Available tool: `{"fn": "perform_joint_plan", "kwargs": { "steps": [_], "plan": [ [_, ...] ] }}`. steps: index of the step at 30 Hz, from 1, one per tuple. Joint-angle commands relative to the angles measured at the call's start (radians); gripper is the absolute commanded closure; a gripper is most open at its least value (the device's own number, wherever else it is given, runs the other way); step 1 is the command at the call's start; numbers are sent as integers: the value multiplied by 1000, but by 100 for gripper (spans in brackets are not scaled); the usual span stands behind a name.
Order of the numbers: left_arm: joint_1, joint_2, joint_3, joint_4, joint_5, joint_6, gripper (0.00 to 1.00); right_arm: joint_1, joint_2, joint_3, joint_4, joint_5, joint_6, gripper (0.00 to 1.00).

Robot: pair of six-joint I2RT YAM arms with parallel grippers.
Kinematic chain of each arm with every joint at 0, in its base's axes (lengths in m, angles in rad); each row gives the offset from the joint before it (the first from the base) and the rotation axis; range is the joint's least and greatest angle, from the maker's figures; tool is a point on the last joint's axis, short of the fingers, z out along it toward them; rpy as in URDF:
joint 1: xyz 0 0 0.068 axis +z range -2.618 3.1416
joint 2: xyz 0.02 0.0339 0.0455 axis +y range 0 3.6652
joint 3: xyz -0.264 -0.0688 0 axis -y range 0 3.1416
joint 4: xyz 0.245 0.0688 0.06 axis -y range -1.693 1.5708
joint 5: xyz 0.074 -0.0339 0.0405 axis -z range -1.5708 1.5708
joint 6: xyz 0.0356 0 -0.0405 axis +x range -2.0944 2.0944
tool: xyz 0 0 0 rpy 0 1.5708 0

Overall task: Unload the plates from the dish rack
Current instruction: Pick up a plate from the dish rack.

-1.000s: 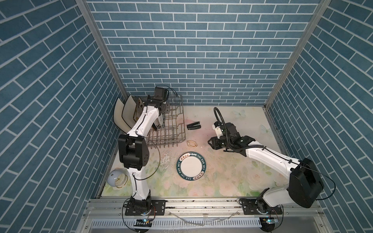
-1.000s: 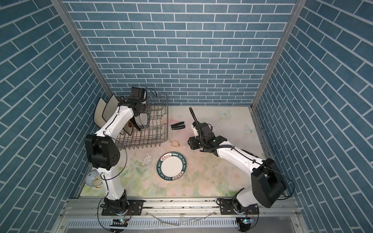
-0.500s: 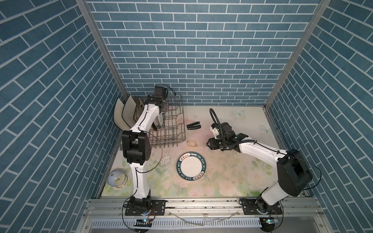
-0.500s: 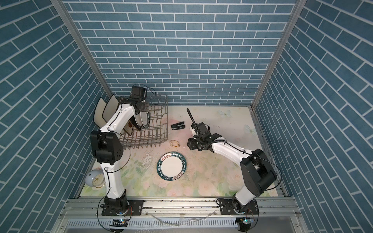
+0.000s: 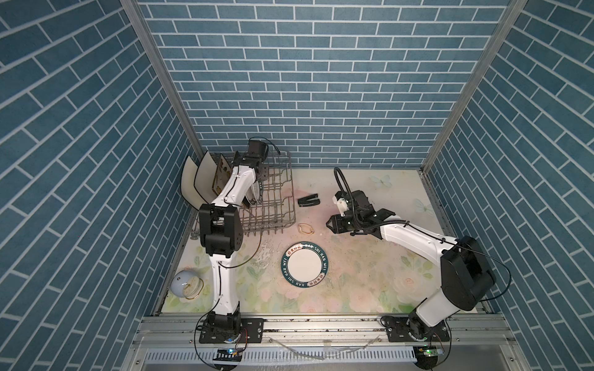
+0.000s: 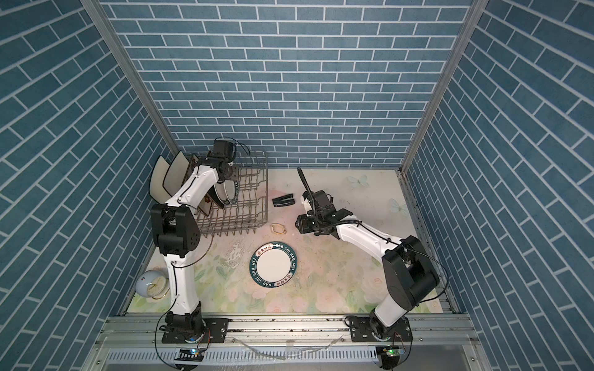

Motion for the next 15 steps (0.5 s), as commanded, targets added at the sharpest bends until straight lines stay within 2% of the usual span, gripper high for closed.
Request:
{"fn": "perform_joint_plan", "kwargs": {
  "steps": [1, 15],
  "plan": [
    [5, 6, -12, -22, -21, -7, 57, -4, -42, 19, 43, -19, -37, 53],
    [5, 18, -24, -53, -51, -13, 75, -4, -197, -80, 152, -40, -109, 53]
  ]
}}
